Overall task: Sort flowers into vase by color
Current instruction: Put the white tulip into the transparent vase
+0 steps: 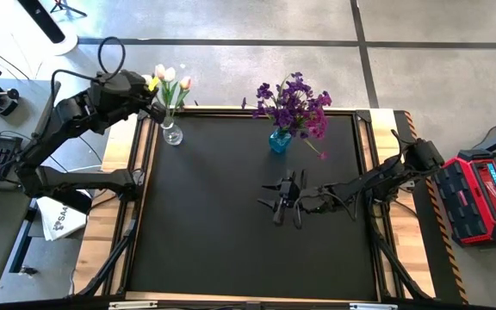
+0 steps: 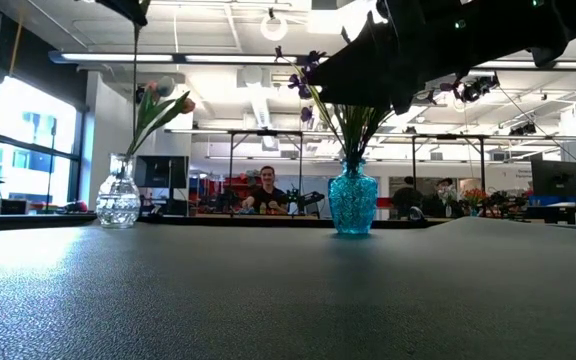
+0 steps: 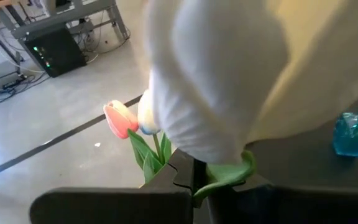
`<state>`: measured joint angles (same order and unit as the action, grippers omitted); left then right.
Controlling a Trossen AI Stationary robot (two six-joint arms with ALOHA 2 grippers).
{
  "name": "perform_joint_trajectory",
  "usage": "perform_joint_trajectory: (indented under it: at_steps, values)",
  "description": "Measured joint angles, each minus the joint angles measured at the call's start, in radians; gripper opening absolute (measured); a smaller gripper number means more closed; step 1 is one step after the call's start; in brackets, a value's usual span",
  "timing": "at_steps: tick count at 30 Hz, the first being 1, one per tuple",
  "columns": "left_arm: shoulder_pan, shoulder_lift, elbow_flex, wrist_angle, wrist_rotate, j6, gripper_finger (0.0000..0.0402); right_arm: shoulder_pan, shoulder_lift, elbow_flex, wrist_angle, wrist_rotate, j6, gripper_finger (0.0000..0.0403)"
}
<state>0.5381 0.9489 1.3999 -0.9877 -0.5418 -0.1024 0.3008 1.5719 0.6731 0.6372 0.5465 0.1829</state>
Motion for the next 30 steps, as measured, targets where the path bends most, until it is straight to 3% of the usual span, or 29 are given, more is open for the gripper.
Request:
perform_joint_trajectory:
  at_steps: [8,21,30]
  values:
    - [0.0,0.008,-0.004,-0.08,0.025,-0.042,0.0002,0.001,0.0,0.0,0.0,-0.004,0.0,0.0199]
    - [0.063,0.045,-0.126,0.007,-0.031,0.002,0.0003,0.001,0.0,0.0,0.0,-0.008,-0.007,0.0199]
    - [0.136,0.099,-0.133,0.035,0.005,0.042,0.0065,0.001,0.0,0.0,-0.001,-0.043,0.001,0.0199]
